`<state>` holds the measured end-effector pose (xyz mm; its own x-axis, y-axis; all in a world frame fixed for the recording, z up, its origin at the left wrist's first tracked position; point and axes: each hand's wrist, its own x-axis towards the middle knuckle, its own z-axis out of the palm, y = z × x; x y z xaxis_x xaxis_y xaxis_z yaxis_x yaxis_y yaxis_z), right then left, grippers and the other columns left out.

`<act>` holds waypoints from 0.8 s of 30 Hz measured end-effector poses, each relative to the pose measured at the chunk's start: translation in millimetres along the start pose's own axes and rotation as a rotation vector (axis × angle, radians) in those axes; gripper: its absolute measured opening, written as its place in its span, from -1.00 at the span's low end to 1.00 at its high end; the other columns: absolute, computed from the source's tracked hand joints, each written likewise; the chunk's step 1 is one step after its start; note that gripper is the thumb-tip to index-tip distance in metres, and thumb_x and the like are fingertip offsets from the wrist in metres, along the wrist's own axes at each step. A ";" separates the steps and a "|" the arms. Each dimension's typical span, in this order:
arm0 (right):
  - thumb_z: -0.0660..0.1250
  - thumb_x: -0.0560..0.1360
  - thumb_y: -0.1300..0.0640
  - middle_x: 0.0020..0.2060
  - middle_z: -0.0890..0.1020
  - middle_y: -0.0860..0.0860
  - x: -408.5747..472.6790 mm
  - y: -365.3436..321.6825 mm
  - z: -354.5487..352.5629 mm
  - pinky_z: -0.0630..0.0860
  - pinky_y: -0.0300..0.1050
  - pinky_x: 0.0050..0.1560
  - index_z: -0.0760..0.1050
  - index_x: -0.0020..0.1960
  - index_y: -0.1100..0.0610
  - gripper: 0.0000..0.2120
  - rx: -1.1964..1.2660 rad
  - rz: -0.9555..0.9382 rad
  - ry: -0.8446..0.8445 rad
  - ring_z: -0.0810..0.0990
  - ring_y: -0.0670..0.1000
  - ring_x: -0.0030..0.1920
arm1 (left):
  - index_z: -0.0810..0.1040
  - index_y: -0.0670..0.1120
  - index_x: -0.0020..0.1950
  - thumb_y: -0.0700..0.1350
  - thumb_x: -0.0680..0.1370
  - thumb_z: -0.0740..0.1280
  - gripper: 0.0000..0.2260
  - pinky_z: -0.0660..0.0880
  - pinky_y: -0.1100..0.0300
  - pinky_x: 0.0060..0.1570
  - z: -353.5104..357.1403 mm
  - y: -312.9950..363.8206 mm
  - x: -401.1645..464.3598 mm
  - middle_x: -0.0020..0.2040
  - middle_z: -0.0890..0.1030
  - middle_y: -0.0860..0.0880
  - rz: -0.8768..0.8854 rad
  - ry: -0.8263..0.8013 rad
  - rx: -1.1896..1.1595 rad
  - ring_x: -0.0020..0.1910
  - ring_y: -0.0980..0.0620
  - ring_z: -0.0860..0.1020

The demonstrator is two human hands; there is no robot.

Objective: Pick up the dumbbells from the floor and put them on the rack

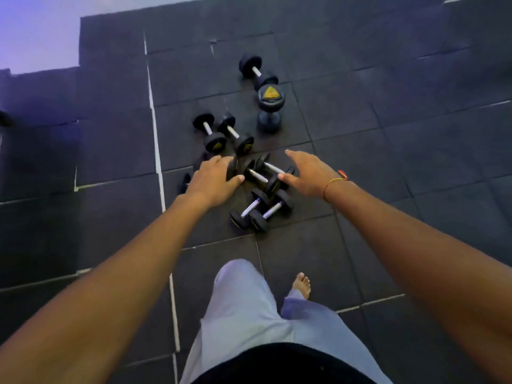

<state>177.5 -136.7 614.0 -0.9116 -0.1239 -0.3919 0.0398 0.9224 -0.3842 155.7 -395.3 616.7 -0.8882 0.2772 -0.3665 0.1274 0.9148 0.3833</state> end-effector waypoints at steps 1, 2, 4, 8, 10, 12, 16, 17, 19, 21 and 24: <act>0.25 0.51 -0.24 0.47 0.32 0.08 14.2 5.9 -3.5 0.30 0.15 0.42 0.12 0.54 0.09 -0.26 0.005 -0.015 -0.034 0.28 0.13 0.47 | 0.33 0.05 0.48 0.28 0.52 0.22 -0.41 0.40 -0.16 0.30 1.4 1.5 4.8 0.44 0.39 -0.07 -0.027 -0.004 -0.022 0.38 -0.16 0.40; 0.25 0.50 -0.23 0.46 0.33 0.09 29.9 10.2 -8.2 0.31 0.15 0.42 0.13 0.54 0.09 -0.27 -0.001 -0.038 -0.066 0.29 0.13 0.46 | 0.35 0.10 0.46 0.28 0.51 0.20 -0.44 0.44 -0.15 0.26 1.3 1.7 12.8 0.40 0.43 -0.04 -0.047 0.002 -0.041 0.32 -0.14 0.46; 0.25 0.51 -0.22 0.47 0.33 0.08 66.8 17.0 -19.6 0.32 0.15 0.41 0.13 0.54 0.09 -0.28 -0.045 -0.088 -0.137 0.30 0.13 0.46 | 0.37 0.08 0.44 0.20 0.54 0.22 -0.52 0.45 -0.14 0.24 -0.8 -0.7 38.6 0.38 0.45 -0.03 -0.123 0.026 -0.072 0.29 -0.13 0.48; 0.24 0.53 -0.20 0.47 0.33 0.10 146.4 25.6 -38.3 0.29 0.11 0.44 0.17 0.53 0.11 -0.31 -0.110 -0.198 -0.178 0.29 0.14 0.46 | 0.38 0.00 0.45 0.12 0.60 0.23 -0.55 0.39 -0.16 0.29 9.2 -9.5 104.1 0.39 0.45 -0.12 -0.245 0.032 -0.111 0.35 -0.20 0.40; 0.26 0.53 -0.17 0.45 0.36 0.13 180.6 27.5 -41.3 0.29 0.09 0.44 0.20 0.51 0.14 -0.33 -0.128 -0.221 -0.233 0.31 0.16 0.45 | 0.35 -0.01 0.47 0.14 0.59 0.22 -0.52 0.39 -0.15 0.31 19.6 -10.1 131.1 0.40 0.44 -0.15 -0.313 -0.010 -0.153 0.36 -0.23 0.39; 0.24 0.54 -0.16 0.41 0.41 0.13 211.9 30.9 -44.2 0.34 0.12 0.39 0.28 0.46 0.13 -0.41 -0.178 -0.265 -0.289 0.35 0.17 0.42 | 0.34 -0.03 0.47 0.14 0.60 0.21 -0.52 0.39 -0.14 0.30 30.2 -8.1 156.8 0.40 0.43 -0.17 -0.373 -0.032 -0.190 0.37 -0.23 0.39; 0.21 0.58 -0.07 0.32 0.48 0.18 274.6 51.0 -48.0 0.38 0.09 0.33 0.38 0.36 0.18 -0.55 -0.179 -0.311 -0.357 0.43 0.19 0.34 | 0.31 -0.05 0.50 0.13 0.63 0.16 -0.52 0.39 -0.14 0.29 47.7 -3.4 210.2 0.38 0.45 -0.16 -0.451 -0.016 -0.265 0.36 -0.22 0.39; 0.21 0.59 -0.07 0.32 0.48 0.19 291.2 59.2 -45.0 0.37 0.07 0.34 0.37 0.36 0.18 -0.55 -0.178 -0.324 -0.390 0.42 0.19 0.34 | 0.31 -0.05 0.50 0.13 0.63 0.16 -0.52 0.39 -0.14 0.30 53.5 -3.0 224.3 0.38 0.45 -0.16 -0.474 -0.018 -0.278 0.36 -0.21 0.39; 0.20 0.59 -0.08 0.34 0.46 0.19 331.3 78.9 -33.6 0.36 0.05 0.36 0.34 0.40 0.17 -0.52 -0.201 -0.345 -0.468 0.41 0.18 0.36 | 0.30 -0.04 0.50 0.15 0.62 0.16 -0.51 0.39 -0.15 0.30 67.6 -4.7 257.1 0.39 0.44 -0.15 -0.539 -0.030 -0.315 0.38 -0.21 0.37; 0.20 0.58 -0.11 0.35 0.45 0.20 377.1 99.6 -13.4 0.36 0.03 0.36 0.32 0.43 0.16 -0.49 -0.255 -0.370 -0.550 0.41 0.20 0.36 | 0.30 -0.03 0.50 0.17 0.61 0.16 -0.50 0.37 -0.15 0.32 85.8 -8.7 291.4 0.41 0.42 -0.16 -0.627 -0.036 -0.350 0.40 -0.21 0.36; 0.21 0.58 -0.10 0.32 0.46 0.22 443.3 126.7 28.9 0.38 0.04 0.33 0.36 0.38 0.16 -0.53 -0.326 -0.393 -0.627 0.43 0.22 0.33 | 0.27 -0.09 0.52 0.15 0.61 0.18 -0.46 0.32 -0.11 0.38 124.9 -18.0 344.1 0.44 0.38 -0.19 -0.773 0.030 -0.423 0.43 -0.21 0.32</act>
<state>-209.8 -85.3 367.5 -0.4313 -0.5542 -0.7119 -0.4454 0.8170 -0.3662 -97.1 -279.7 377.8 -0.6702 -0.3876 -0.6329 -0.6829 0.6559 0.3215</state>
